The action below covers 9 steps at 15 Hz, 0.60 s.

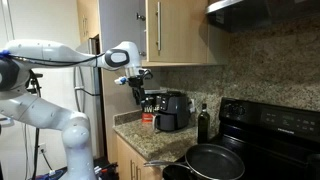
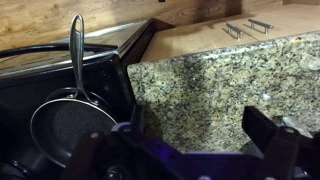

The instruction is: Turn off the air fryer

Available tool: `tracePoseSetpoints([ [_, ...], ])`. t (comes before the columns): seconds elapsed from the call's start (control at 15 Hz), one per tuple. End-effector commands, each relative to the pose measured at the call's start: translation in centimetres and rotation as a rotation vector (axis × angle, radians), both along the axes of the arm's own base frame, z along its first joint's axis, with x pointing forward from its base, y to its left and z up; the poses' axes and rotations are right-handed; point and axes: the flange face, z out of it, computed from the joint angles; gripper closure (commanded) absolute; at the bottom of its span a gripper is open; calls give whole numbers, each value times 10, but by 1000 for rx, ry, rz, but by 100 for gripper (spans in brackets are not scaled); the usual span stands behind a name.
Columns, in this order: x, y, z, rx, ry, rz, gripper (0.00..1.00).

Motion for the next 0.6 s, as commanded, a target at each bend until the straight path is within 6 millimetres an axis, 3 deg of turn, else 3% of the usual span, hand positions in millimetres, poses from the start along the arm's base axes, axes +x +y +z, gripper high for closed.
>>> tracePoseSetpoints([
  [0.0,0,0,1,0,1,0,0],
  [0.13,0,0,1,0,1,0,0],
  [0.2,13,10,-10,-10,35,17,0],
  [0.27,29,37,-27,27,82,90,0],
  [0.33,32,68,-35,59,67,153,0],
  [0.53,40,153,-43,129,48,325,0],
])
